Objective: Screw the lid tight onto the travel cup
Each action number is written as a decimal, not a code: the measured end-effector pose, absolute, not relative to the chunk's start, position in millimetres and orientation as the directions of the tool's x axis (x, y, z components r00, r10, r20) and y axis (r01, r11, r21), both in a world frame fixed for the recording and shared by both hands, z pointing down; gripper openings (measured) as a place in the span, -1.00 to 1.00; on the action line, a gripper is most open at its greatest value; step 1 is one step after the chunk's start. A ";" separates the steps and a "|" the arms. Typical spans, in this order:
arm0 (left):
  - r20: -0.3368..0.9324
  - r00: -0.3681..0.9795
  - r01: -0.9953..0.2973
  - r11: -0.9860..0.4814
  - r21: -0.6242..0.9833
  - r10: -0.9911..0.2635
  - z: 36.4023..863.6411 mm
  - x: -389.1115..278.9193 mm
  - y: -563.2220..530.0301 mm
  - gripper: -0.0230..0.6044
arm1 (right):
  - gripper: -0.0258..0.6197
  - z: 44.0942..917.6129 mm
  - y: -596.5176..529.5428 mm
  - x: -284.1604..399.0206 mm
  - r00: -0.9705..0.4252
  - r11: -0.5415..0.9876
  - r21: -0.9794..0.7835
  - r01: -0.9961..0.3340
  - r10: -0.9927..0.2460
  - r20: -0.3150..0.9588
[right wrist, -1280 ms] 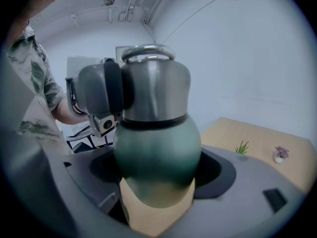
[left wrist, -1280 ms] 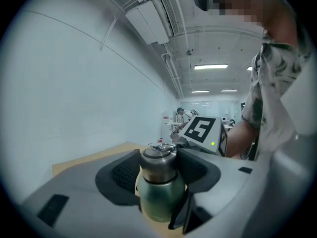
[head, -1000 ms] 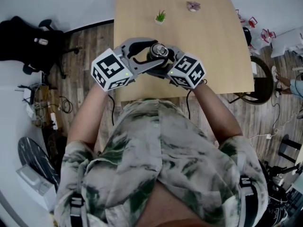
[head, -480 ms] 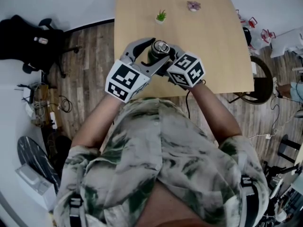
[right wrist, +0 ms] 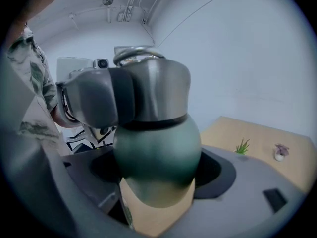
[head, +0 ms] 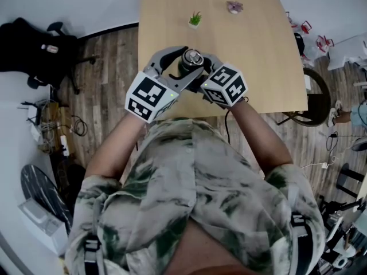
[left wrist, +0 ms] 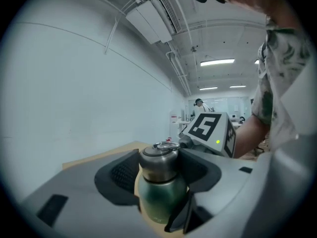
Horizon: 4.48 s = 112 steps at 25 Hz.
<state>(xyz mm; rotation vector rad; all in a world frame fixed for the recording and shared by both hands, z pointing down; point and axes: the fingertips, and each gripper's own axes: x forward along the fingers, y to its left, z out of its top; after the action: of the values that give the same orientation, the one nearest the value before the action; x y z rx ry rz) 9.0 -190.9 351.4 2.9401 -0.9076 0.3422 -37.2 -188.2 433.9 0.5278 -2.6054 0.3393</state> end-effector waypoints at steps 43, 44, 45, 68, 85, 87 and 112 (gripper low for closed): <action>0.185 0.918 -0.355 -0.935 -0.002 -0.349 349.5 8.0 -177.1 -0.10 | 0.32 431.1 -174.5 -40.5 -0.848 0.925 -0.141 -0.353 -0.252 0.467; 0.182 0.930 -0.325 -0.946 0.006 -0.318 349.1 8.0 -175.0 -0.10 | 0.32 430.6 -172.2 -40.9 -0.852 0.930 -0.144 -0.340 -0.240 0.465; 0.180 0.939 -0.300 -0.954 0.012 -0.293 348.7 7.6 -173.3 -0.10 | 0.32 430.1 -170.2 -41.3 -0.856 0.933 -0.146 -0.328 -0.229 0.463; 0.189 0.759 -0.631 -0.776 -0.021 -0.623 349.1 7.7 -185.8 -0.11 | 0.32 437.3 -183.7 -36.9 -0.813 0.891 -0.144 -0.431 -0.314 0.490; 0.172 0.908 -0.387 -0.922 -0.004 -0.382 347.0 9.5 -177.3 -0.11 | 0.32 432.9 -176.1 -35.1 -0.835 0.907 -0.150 -0.392 -0.283 0.472; 0.177 0.880 -0.448 -0.894 0.001 -0.441 348.4 8.7 -181.0 -0.11 | 0.32 434.7 -179.6 -33.9 -0.828 0.894 -0.163 -0.417 -0.300 0.473; 0.183 0.831 -0.530 -0.848 -0.031 -0.526 349.5 14.7 -185.5 -0.08 | 0.32 433.4 -184.3 -35.5 -0.812 0.887 -0.129 -0.444 -0.337 0.477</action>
<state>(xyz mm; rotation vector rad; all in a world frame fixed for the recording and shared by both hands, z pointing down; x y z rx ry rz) 14.7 -185.5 349.5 2.9860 -0.8606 0.2885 -35.5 -184.3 433.4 0.5700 -2.6027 0.3244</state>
